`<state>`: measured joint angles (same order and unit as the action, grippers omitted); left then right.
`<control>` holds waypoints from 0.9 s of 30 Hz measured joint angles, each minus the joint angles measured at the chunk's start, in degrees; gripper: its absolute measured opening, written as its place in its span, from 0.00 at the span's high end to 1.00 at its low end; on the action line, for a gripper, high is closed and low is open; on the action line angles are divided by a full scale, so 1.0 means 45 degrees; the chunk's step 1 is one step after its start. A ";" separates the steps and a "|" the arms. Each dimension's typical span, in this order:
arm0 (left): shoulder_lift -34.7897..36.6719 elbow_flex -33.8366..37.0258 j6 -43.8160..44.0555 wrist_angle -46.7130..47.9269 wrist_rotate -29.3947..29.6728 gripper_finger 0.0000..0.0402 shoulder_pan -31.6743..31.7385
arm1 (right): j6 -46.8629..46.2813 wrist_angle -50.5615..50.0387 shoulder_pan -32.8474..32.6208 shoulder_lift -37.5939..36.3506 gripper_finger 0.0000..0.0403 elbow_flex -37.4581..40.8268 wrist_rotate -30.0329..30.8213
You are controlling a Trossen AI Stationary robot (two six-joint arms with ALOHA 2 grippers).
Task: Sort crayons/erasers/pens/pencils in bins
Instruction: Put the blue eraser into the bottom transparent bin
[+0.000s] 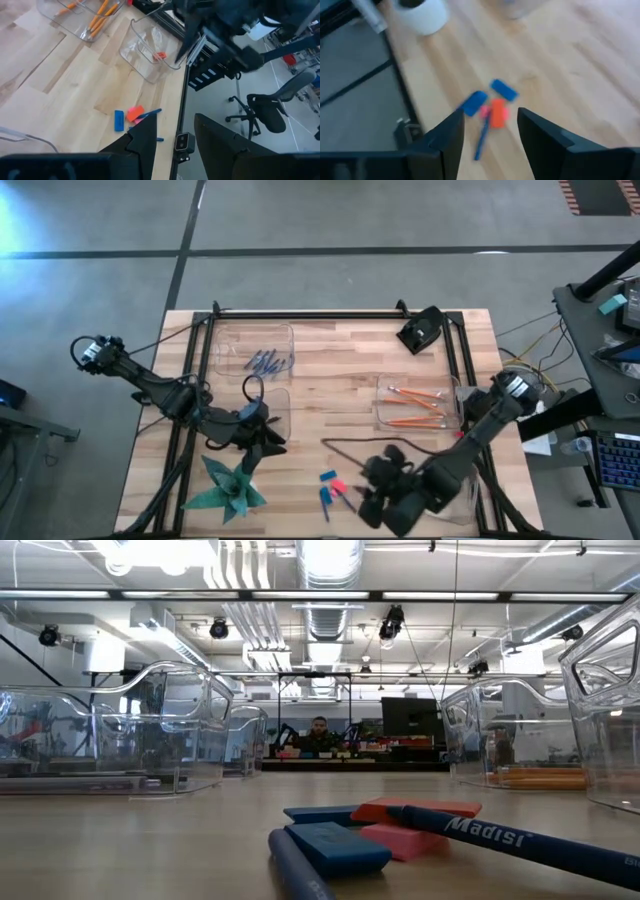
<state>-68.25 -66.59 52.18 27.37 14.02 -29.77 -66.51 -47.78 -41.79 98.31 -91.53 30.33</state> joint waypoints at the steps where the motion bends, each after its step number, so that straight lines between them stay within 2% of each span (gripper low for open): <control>1: 0.0000 0.0000 0.0001 0.0003 -0.0005 0.71 -0.0029 | 0.0570 0.0388 0.0152 0.0081 0.55 0.0000 -0.0400; 4: 0.0000 0.0000 0.0015 -0.0007 -0.0015 0.71 -0.0157 | 0.1390 0.0956 0.0647 0.0465 0.51 0.0000 -0.1180; 8: 0.0000 0.0000 0.0030 -0.0067 -0.0030 0.71 -0.0394 | 0.1223 0.0873 0.1115 0.0974 0.48 0.0005 -0.1911; 16: 0.0000 0.0000 0.0029 -0.0142 -0.0053 0.71 -0.0566 | 0.0435 0.0879 0.1812 0.2093 0.48 0.0005 -0.2663; 21: 0.0000 0.0000 0.0019 -0.0357 -0.0053 0.71 -0.0580 | 0.0766 0.1080 0.2340 0.2701 0.48 0.0005 -0.2971; 27: 0.0005 0.0000 -0.0019 -0.0325 -0.0053 0.71 -0.0580 | 0.1269 0.1330 0.2918 0.3537 0.48 0.0005 -0.4100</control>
<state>-68.23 -66.59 52.10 25.91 13.78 -32.38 -60.80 -41.80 -28.65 114.23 -91.50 11.88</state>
